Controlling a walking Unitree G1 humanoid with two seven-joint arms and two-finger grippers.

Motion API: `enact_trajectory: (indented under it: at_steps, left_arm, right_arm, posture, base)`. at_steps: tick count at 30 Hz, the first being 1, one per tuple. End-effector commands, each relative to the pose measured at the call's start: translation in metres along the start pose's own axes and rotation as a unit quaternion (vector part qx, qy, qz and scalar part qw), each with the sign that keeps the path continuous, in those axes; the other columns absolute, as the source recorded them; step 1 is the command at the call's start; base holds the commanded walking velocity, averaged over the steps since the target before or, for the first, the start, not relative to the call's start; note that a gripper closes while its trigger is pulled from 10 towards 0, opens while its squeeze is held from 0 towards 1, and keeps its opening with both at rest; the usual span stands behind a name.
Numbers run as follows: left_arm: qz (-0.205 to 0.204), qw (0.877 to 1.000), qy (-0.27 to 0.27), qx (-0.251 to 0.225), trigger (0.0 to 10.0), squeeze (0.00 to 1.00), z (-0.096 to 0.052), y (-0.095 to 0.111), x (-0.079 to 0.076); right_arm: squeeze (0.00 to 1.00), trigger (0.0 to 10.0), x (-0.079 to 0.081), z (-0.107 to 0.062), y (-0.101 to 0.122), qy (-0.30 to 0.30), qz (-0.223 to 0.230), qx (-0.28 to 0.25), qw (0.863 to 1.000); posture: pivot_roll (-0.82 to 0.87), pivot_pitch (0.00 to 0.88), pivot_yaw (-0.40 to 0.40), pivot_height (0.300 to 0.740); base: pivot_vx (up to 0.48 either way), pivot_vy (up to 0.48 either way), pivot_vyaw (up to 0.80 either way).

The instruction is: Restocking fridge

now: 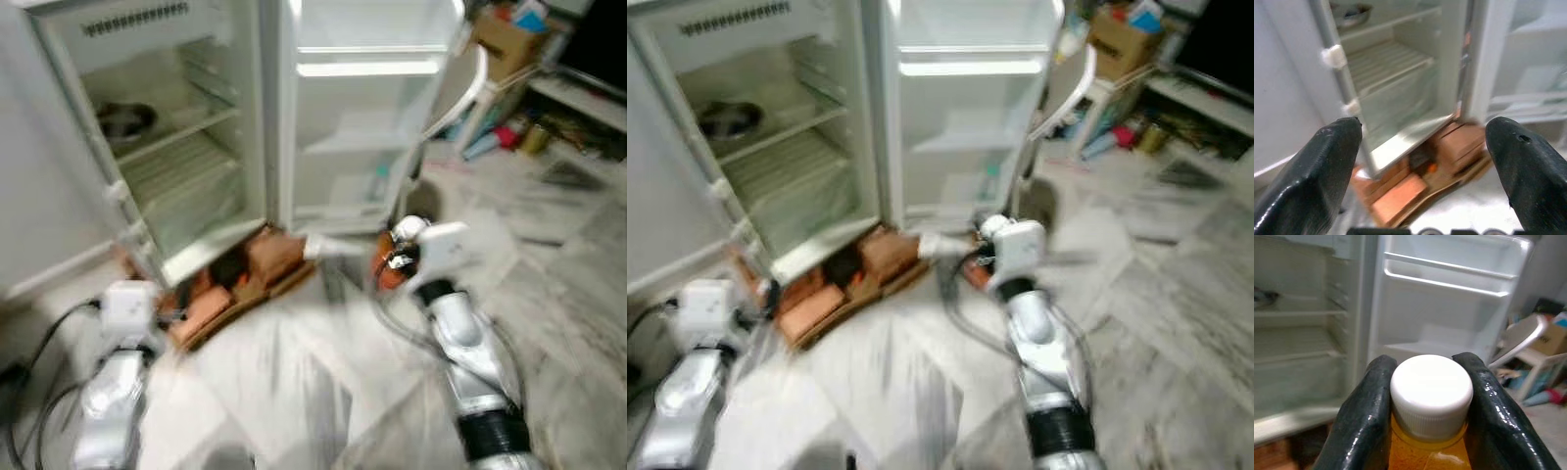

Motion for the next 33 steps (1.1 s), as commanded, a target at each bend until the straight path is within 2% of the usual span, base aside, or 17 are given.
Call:
enact_trajectory:
  at_steps: [1,6,9,13,19,22,33]
  left_arm:
    - [-0.008,1.0,-0.01,-0.017,10.0,0.0,-0.004,0.007,-0.01]
    - [-0.008,1.0,0.001,-0.005,10.0,0.0,-0.02,-0.001,-0.008]
    - [-0.003,1.0,-0.004,-0.013,10.0,0.0,-0.024,0.001,-0.011]
    - [-0.007,1.0,-0.009,-0.029,10.0,0.0,-0.022,0.009,-0.01]
    - [0.001,1.0,-0.008,-0.025,10.0,0.0,-0.013,0.01,0.006]
    - [0.003,1.0,-0.008,-0.026,10.0,0.0,-0.012,0.011,0.007]
    - [-0.008,0.999,-0.022,-0.039,10.0,0.0,-0.004,0.018,-0.006]
  right_arm:
    - [0.0,10.0,-0.017,-0.008,0.004,-0.019,-0.017,-0.005,1.0]
    - [0.0,10.0,-0.023,-0.022,-0.005,-0.034,-0.016,0.01,0.999]
    - [0.0,10.0,-0.026,-0.024,-0.007,-0.043,-0.018,0.013,0.999]
    - [0.0,10.0,-0.026,-0.022,-0.005,-0.046,-0.022,0.008,0.999]
    - [0.0,10.0,-0.031,-0.02,-0.002,-0.053,-0.022,0.008,0.998]
    - [0.0,10.0,-0.032,-0.019,-0.002,-0.054,-0.022,0.007,0.998]
    - [0.0,10.0,-0.03,-0.008,0.004,-0.045,-0.027,-0.003,0.999]
  posture:
    - [0.08,0.031,-0.04,0.74]
    - [0.08,0.036,-0.037,0.74]
    - [0.09,0.042,-0.037,0.74]
    - [0.1,0.045,-0.037,0.74]
    - [0.09,0.044,-0.029,0.74]
    - [0.09,0.042,-0.029,0.74]
    - [0.09,0.031,-0.039,0.74]
  base:
    - [0.0,0.0,0.0]
    - [0.0,0.0,0.0]
    - [0.0,0.0,0.0]
    - [0.072,0.0,0.0]
    - [0.42,0.0,0.0]
    - [0.437,0.0,0.0]
    - [0.461,0.0,0.0]
Point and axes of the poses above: a point about 5 cm out from each wrist's last joint towards the gripper, its own z axis pointing out of the wrist towards the gripper, its own y axis along the axis of the wrist's last joint, x = y × z, the point moved 4 cm from there along z, pointing out of the wrist towards the gripper, and after that the axes turned 7 degrees about z, right-handed, at the moved point
